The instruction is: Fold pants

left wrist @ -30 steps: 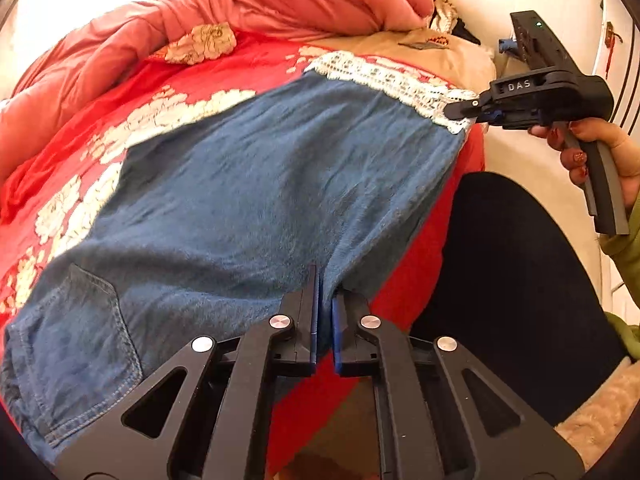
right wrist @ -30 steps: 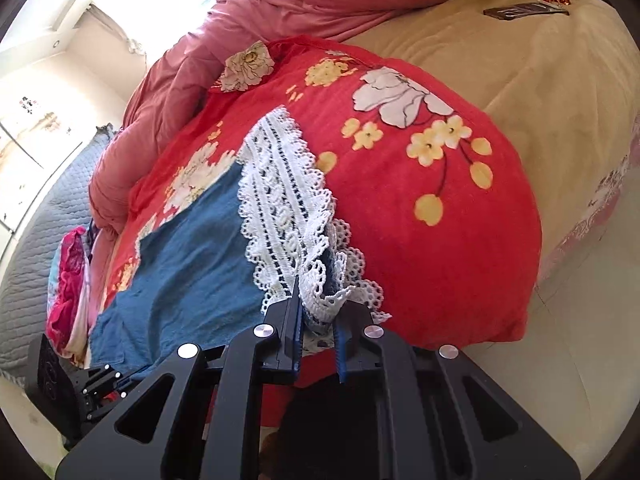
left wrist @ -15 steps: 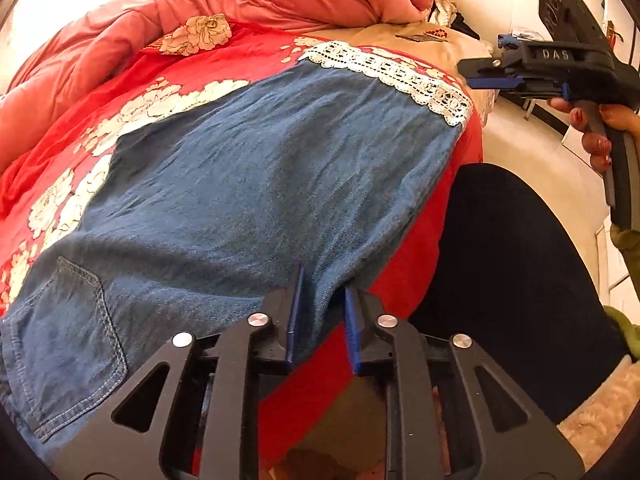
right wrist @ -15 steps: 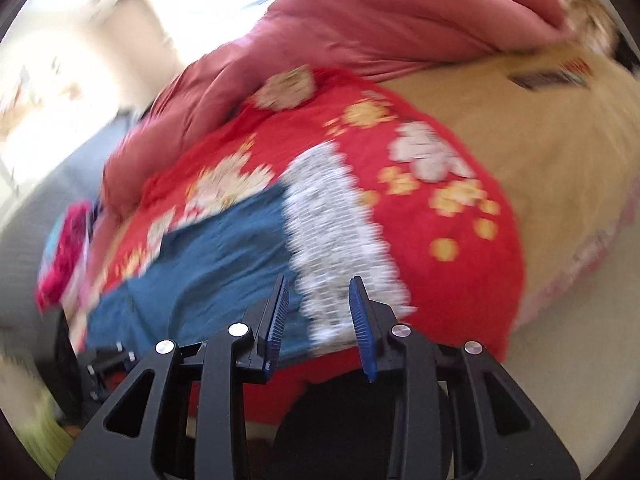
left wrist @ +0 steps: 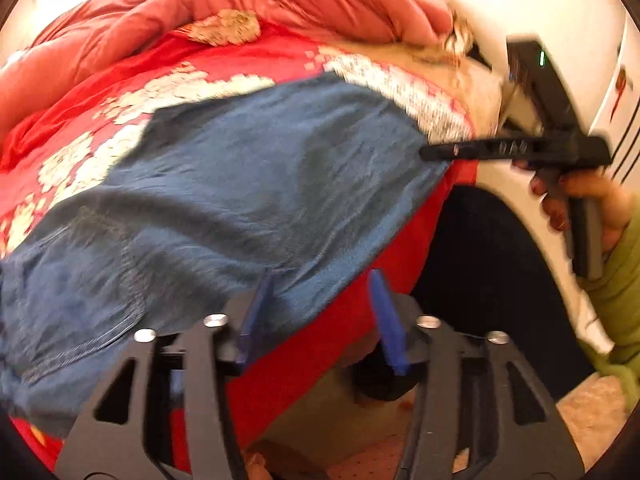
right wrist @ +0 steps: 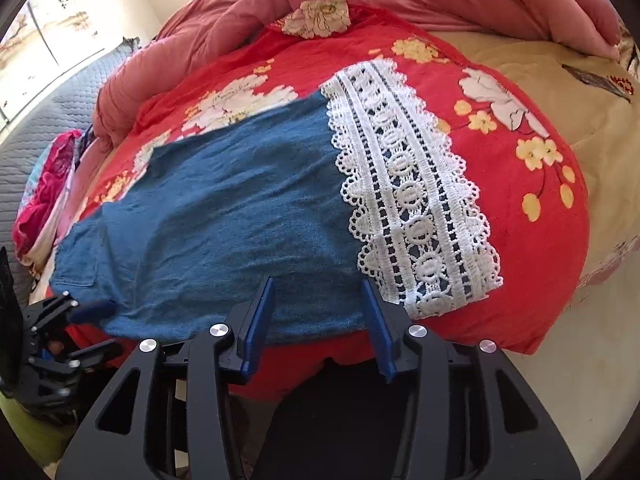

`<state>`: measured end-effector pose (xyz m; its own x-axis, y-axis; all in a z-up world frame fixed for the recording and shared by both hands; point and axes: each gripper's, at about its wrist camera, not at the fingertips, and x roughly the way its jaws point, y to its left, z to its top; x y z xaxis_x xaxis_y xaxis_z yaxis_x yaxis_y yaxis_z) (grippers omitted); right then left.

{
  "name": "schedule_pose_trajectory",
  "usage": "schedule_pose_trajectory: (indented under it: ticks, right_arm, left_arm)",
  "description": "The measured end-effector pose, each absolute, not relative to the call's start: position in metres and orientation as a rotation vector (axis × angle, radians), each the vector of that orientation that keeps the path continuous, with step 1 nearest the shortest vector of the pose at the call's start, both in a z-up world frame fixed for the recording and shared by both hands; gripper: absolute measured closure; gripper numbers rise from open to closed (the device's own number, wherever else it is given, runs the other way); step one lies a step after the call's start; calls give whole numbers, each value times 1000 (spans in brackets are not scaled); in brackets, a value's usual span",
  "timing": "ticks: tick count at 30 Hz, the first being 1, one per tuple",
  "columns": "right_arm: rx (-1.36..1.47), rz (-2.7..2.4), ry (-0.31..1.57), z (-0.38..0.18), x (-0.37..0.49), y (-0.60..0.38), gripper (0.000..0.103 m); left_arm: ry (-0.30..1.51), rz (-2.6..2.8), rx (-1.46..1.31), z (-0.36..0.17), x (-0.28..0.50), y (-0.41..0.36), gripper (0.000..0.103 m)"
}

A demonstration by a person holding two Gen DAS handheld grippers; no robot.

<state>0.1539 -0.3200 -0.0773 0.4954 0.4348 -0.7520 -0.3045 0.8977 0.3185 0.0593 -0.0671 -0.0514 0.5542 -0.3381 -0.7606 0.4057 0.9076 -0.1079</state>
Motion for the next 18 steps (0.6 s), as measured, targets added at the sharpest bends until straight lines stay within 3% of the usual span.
schedule_pose_trajectory:
  ticks: [4, 10, 11, 18]
  right_arm:
    - [162, 474, 909, -64, 148, -317, 51]
    - [130, 575, 869, -52, 144, -287, 50]
    - [118, 590, 867, -51, 144, -280, 46]
    - [64, 660, 857, -47, 152, -236, 41]
  left_arm:
    - [833, -360, -65, -27, 48, -21, 54]
    - [769, -30, -139, 6, 33, 67, 34]
    - [766, 10, -142, 7, 31, 77, 30]
    - [904, 181, -366, -20, 51, 149, 28]
